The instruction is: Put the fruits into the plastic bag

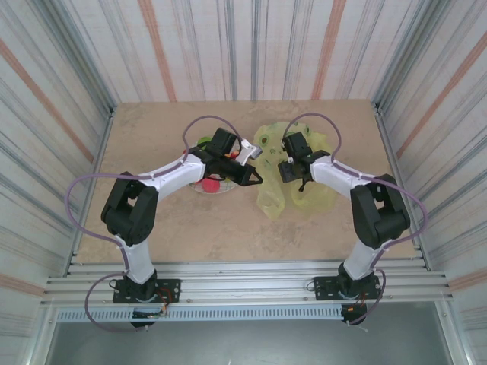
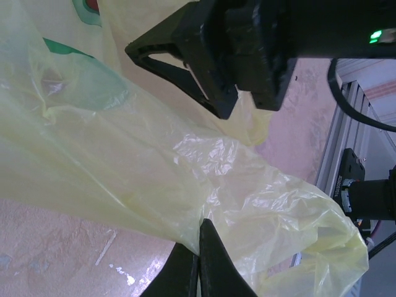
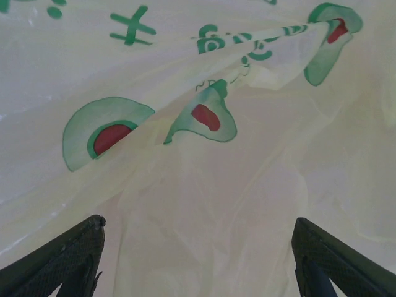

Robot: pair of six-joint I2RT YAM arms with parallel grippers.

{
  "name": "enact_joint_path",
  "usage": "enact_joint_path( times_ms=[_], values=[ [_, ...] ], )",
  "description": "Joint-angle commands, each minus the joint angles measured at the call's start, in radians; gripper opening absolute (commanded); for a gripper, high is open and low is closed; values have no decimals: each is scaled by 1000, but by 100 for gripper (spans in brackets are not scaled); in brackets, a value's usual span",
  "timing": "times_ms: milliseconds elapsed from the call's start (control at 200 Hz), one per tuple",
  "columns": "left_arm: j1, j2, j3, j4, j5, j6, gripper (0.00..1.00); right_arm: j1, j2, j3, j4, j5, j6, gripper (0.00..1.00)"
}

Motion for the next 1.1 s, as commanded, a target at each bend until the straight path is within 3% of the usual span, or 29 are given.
enact_joint_path(
  times_ms=[0,105,170,281,451,646,797,962,1092],
  values=[
    [6,-41,7,-11,6,13,0,-10,20,28,-22,38,0,55],
    [6,-53,0,-19,-45,20,0,-30,-31,22,-65,43,34,30],
    [8,-60,-1,-21,-88,19,0,-46,-95,3,-99,27,66,20],
    [14,-58,-5,-5,-196,-1,0,-93,-243,-62,-130,-105,146,9],
    [13,-23,36,23,-313,-72,3,-196,-442,-188,-58,-425,325,5],
    [-4,-114,-18,67,-457,-150,49,-249,-543,-253,21,-525,504,2],
    [-87,-292,-152,110,-619,-146,74,-253,-564,-292,69,-527,604,1],
    [-257,-331,-238,122,-884,-55,85,-258,-555,-294,79,-537,615,1],
    [-279,-259,-222,66,-986,-20,88,-274,-541,-288,64,-550,599,1]
  ],
)
